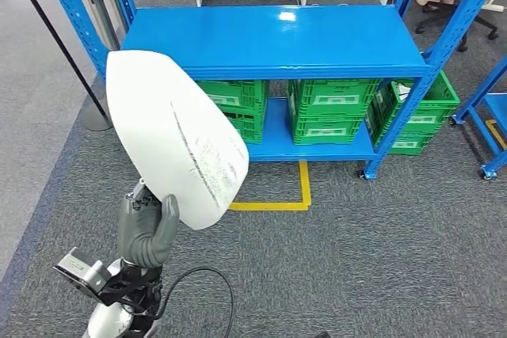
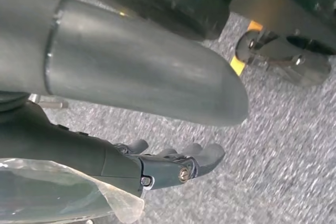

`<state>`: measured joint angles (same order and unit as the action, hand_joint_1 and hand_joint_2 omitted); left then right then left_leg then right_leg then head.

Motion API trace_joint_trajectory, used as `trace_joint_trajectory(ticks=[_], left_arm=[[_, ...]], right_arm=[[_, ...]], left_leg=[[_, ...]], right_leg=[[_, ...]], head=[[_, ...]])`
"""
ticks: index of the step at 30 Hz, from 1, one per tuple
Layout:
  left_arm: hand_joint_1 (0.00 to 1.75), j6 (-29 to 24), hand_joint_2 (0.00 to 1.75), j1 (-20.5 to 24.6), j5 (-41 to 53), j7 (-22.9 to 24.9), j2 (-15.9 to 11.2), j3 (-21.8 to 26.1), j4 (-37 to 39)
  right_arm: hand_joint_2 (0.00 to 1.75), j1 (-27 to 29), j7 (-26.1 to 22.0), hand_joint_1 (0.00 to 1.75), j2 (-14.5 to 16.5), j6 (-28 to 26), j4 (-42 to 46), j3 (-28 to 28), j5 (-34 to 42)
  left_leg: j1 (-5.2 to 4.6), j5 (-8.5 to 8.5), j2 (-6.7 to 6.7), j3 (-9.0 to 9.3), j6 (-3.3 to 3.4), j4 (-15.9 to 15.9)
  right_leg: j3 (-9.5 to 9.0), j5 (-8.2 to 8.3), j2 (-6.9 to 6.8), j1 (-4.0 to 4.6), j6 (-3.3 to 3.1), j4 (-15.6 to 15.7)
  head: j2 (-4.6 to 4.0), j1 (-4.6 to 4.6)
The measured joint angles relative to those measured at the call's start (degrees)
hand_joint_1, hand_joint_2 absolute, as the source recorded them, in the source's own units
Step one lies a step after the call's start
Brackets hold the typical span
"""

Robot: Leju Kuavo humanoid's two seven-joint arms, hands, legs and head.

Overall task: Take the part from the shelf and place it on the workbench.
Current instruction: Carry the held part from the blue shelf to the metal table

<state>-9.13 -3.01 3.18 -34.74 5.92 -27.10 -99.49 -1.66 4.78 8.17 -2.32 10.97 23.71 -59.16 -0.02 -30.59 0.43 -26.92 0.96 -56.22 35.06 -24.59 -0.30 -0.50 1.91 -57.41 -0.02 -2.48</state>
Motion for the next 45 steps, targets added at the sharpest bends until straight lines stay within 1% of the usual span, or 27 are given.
trace_joint_trajectory(ticks=[2,5,6,7,8,10,12,13,15,16,18,20,21,22,24,26,28,30,31,33,35,37,38,39,42,44,45], left_arm=[[1.75,-1.4,1.75,-0.4,2.1,0.1,-0.1,0.0,-0.2],[1.75,-2.3,1.75,-1.9,3.1,0.7,-0.3,0.2,-0.8],[1.75,-2.3,1.75,-2.4,3.2,0.9,-0.4,0.2,-0.9],[1.75,-2.4,1.75,-2.9,3.4,0.9,-0.5,0.3,-0.9],[1.75,-2.4,1.75,-3.3,3.6,0.9,-0.6,0.3,-1.0],[1.75,-2.6,1.75,-3.9,4.2,0.8,-0.7,0.4,-1.4],[1.75,-2.6,1.75,-4.3,4.6,0.7,-0.8,0.4,-2.1],[1.75,-2.6,1.75,-4.4,4.6,0.6,-0.9,0.4,-2.4],[1.75,-2.6,1.75,-4.5,4.6,0.6,-1.0,0.5,-2.8],[1.75,-2.5,1.75,-4.5,4.6,0.7,-1.0,0.5,-3.0],[1.75,-2.3,1.75,-4.5,4.5,0.8,-1.1,0.5,-3.1],[1.75,-2.0,1.75,-4.5,4.3,0.9,-1.2,0.6,-3.2],[1.75,-1.9,1.75,-4.5,4.1,1.0,-1.2,0.6,-3.2],[1.75,-1.9,1.75,-4.5,4.0,1.0,-1.3,0.6,-3.2],[1.75,-1.8,1.75,-4.5,3.9,1.0,-1.3,0.6,-3.2],[1.75,-1.7,1.75,-4.4,3.9,1.0,-1.4,0.6,-3.2],[1.75,-1.4,1.75,-4.3,3.8,1.1,-1.4,0.6,-3.2],[1.75,-1.1,1.75,-4.1,3.7,1.1,-1.4,0.6,-3.2],[1.75,-1.0,1.75,-4.0,3.6,1.2,-1.3,0.7,-3.2],[1.75,-0.8,1.75,-3.9,3.4,1.3,-1.2,0.7,-3.2],[1.75,-0.7,1.75,-3.9,3.3,1.5,-1.1,0.8,-3.2],[1.75,-0.7,1.75,-4.0,3.3,1.8,-1.1,0.9,-3.1],[1.75,-0.6,1.75,-4.0,3.3,1.8,-1.1,0.9,-3.1],[1.75,-0.6,1.75,-4.0,3.3,1.8,-1.1,0.9,-3.1],[1.75,-0.5,1.75,-3.8,3.3,1.8,-1.0,0.9,-3.1],[1.75,-0.4,1.75,-3.8,3.3,1.8,-1.0,1.0,-3.1],[1.75,-0.3,1.75,-3.8,3.3,1.8,-1.0,1.0,-3.1]], right_arm=[[0.00,0.1,-1.4,0.00,0.0,0.9,0.0,0.6,1.4],[0.00,0.1,-2.2,0.00,0.0,1.3,0.0,1.1,1.5],[0.00,0.2,-2.2,0.00,0.0,1.5,0.0,1.2,1.3],[0.00,0.2,-2.2,0.00,0.0,1.6,0.0,1.2,1.0],[0.00,0.3,-2.1,0.00,0.0,1.7,0.0,1.2,0.9],[0.00,0.3,-2.0,0.00,0.0,1.8,0.0,1.3,0.5],[0.00,0.1,-1.9,0.00,0.0,1.9,0.0,1.3,0.1],[0.00,0.0,-1.8,0.00,0.0,1.9,0.0,1.2,-0.1],[0.00,0.0,-1.6,0.00,0.0,1.9,0.0,1.3,-0.5],[0.00,0.0,-1.4,0.00,0.0,1.9,0.0,1.3,-0.7],[0.00,-0.1,-1.1,0.00,0.0,2.0,0.0,1.3,-0.9],[0.00,-0.1,-0.8,0.00,0.0,2.0,0.0,1.3,-0.9],[0.00,-0.1,-0.7,0.00,0.0,2.0,0.0,1.3,-0.8],[0.00,-0.1,-0.7,0.00,0.0,2.0,0.0,1.4,-0.7],[0.00,-0.1,-0.6,0.00,0.0,2.0,0.0,1.5,-0.6],[0.00,-0.1,-0.6,0.00,0.1,2.0,0.0,1.5,-0.6],[0.00,-0.2,-0.5,0.00,0.2,2.0,0.0,1.5,-0.4],[0.00,-0.2,-0.5,0.00,0.2,2.0,0.0,1.7,-0.2],[0.00,-0.1,-0.4,0.00,0.2,2.0,0.0,1.8,-0.2],[0.00,0.1,-0.2,0.00,0.2,1.9,0.0,2.1,0.0],[0.00,-0.1,-0.2,0.00,0.2,2.0,0.0,2.3,0.0],[0.00,-0.2,-0.1,0.00,0.2,2.0,0.0,2.5,0.1],[0.00,-0.1,0.0,0.00,0.2,2.1,0.0,2.6,0.2],[0.00,0.0,0.0,0.00,0.2,2.1,0.0,2.7,0.3],[0.00,-0.1,0.1,0.00,0.3,2.2,0.0,2.9,0.3],[0.00,-0.2,0.1,0.00,0.3,2.2,0.0,2.9,0.3],[0.00,-0.1,0.1,0.00,0.3,2.2,0.0,2.9,0.3]], left_leg=[[0.14,1.02,0.57,-0.94,1.03,0.3],[0.11,2.41,1.60,-2.69,1.65,0.3],[0.07,2.85,2.02,-3.30,1.65,0.2],[0.03,3.23,2.49,-3.85,1.62,0.2],[0.02,3.52,2.98,-4.30,1.53,0.1],[-0.07,3.82,3.95,-4.78,1.26,-0.3],[-0.35,4.03,4.95,-4.94,0.80,-0.7],[-0.49,4.17,5.49,-4.96,0.54,-0.8],[-0.51,4.30,6.48,-5.05,-0.03,-1.0],[-0.39,3.77,5.97,-5.22,-0.37,-1.5],[-0.06,0.57,3.17,-6.65,-1.08,-5.3],[0.18,-3.78,0.60,-9.36,-1.47,-12.9],[0.21,-4.90,0.20,-10.39,-1.51,-16.0],[0.21,-4.84,0.03,-10.65,-1.46,-17.4],[0.21,-1.59,-0.48,-8.33,-1.07,-13.5],[0.27,1.60,-2.78,-4.48,-0.40,-6.0],[0.32,2.32,-4.67,-2.71,-0.02,-2.1],[0.37,2.25,-4.02,-2.84,0.14,-1.3],[0.46,2.31,-3.26,-2.90,0.32,-0.9],[0.71,2.66,-1.74,-3.09,0.75,-0.3],[0.65,2.87,-0.09,-3.40,0.99,-0.3],[0.58,2.93,1.73,-3.64,1.00,-0.4],[0.57,2.94,2.58,-3.67,0.98,-0.4],[0.57,2.92,3.35,-3.64,0.95,-0.4],[0.20,2.77,5.21,-3.56,0.42,-0.6],[-0.19,2.78,6.21,-3.63,-0.08,-0.8],[-0.21,2.81,6.73,-3.63,-0.29,-0.9]], right_leg=[[1.23,-2.32,0.19,-0.15,0.68,-1.9],[4.63,-9.51,0.22,-0.24,1.36,-12.0],[5.29,-10.31,0.21,-0.24,1.52,-15.0],[5.05,-9.84,0.17,-0.25,1.60,-16.3],[3.57,-8.39,0.03,-0.25,1.59,-15.1],[-2.22,-5.75,-1.64,-0.18,1.39,-7.3],[-6.89,-5.41,-3.74,0.16,0.86,-0.1],[-7.46,-5.68,-4.15,0.31,0.52,1.3],[-6.86,-5.39,-3.12,0.28,-0.48,1.7],[-6.60,-5.13,-2.50,0.18,-1.06,1.8],[-6.30,-4.34,-1.31,-0.03,-2.10,2.0],[-5.59,-3.65,0.04,0.02,-2.53,1.8],[-5.22,-3.41,0.79,0.06,-2.58,1.7],[-4.90,-3.24,1.60,0.11,-2.58,1.6],[-4.50,-3.08,3.26,0.18,-2.51,1.1],[-4.14,-3.00,4.78,0.20,-2.32,0.7],[-3.51,-2.67,6.10,0.08,-1.72,0.5],[-2.65,-2.18,7.26,-0.05,-0.87,0.4],[-2.12,-2.31,6.91,-0.06,-0.56,0.1],[-0.22,-4.28,4.21,0.06,-0.01,-2.8],[3.28,-8.07,1.32,-0.02,0.51,-10.2],[5.76,-9.93,0.58,-0.15,0.91,-16.0],[5.45,-9.30,0.38,-0.18,0.99,-15.9],[3.79,-7.64,0.02,-0.17,0.96,-13.1],[-2.79,-3.49,-3.32,0.29,0.29,-1.4],[-3.61,-3.44,-4.16,0.65,-0.46,0.5],[-3.36,-3.27,-3.41,0.60,-0.85,0.4]], head=[[-0.01,0.16],[-0.01,0.48],[-0.01,0.49],[-0.01,0.51],[-0.01,0.53],[-0.01,0.55],[0.00,0.54],[0.01,0.54],[0.00,0.49],[0.00,0.43],[-0.01,0.23],[-0.01,0.08],[-0.01,0.08],[-0.01,0.09],[-0.01,0.09],[-0.01,0.15],[-0.01,0.16],[-0.01,0.14],[-0.01,0.16],[-0.01,0.54],[-0.01,0.87],[-0.01,0.89],[-0.01,0.90],[-0.01,0.91],[0.00,0.92],[0.00,0.87],[0.00,0.83]])
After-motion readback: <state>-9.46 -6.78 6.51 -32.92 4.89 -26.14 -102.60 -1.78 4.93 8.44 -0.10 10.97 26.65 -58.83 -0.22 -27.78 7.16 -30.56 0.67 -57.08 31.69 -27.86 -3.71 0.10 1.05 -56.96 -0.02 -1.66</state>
